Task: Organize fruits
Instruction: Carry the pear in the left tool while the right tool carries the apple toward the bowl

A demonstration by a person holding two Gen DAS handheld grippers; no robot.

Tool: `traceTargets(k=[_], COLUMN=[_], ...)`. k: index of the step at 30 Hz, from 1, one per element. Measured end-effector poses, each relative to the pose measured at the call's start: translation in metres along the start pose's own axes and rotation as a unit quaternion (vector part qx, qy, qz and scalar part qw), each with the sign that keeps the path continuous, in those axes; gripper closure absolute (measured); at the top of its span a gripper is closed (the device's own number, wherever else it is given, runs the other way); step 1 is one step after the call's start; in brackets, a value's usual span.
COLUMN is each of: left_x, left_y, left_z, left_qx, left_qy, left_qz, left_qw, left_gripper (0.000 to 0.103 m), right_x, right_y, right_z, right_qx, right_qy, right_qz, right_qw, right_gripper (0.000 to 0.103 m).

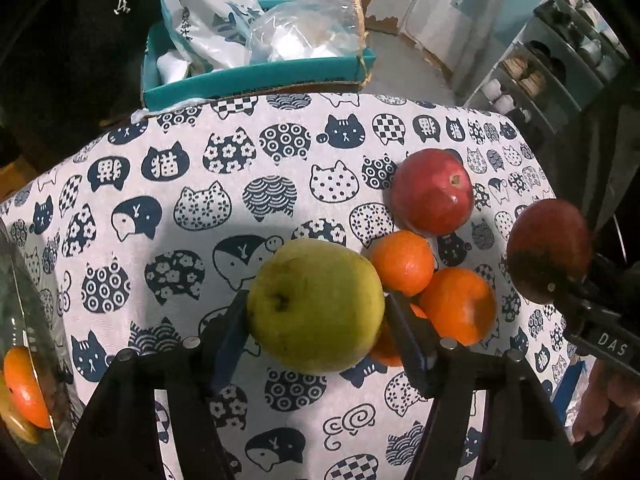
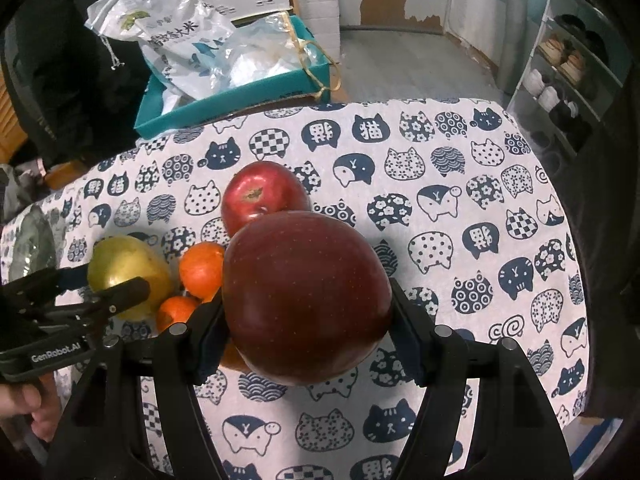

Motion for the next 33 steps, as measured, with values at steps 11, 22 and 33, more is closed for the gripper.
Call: traceTargets(k=[11,22,33], left_x=[-0.005,-0.004,-0.003], left_y=[0.010,0.015,-0.008], left_z=[0.011,0.009,0.003], left_qx=[-0.006,0.012,0.049], left_qy=[-0.033,-0.023,0.001], left_qz=[0.009,0.000,-0.024], left_qw=[0.9994,0.9997,0.9985], left_gripper=[0.028,0.026,0.027], right_x=[-0.007,-0.007,-0.006], right_y=[-0.002,0.001,-0.011], right_z=[0.001,-0.002,0.010], right_qx=[0.002,0.004,0.004], right_qy=[-0.003,0.001,-0.015], right_qz=[0.002,0.009,-0.010], right_qw=[1.000,1.000,1.000], right_gripper=[0.032,0.032,0.032])
Point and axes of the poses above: each gripper's, at about its wrist camera, not at the fingertips, and y roughly the way its jaws point, z to its left, x to its top, the point moved 3 cm from there along y, roughly the way its jaws point, and after that the axes turned 9 degrees about y, right-handed, at the moved point
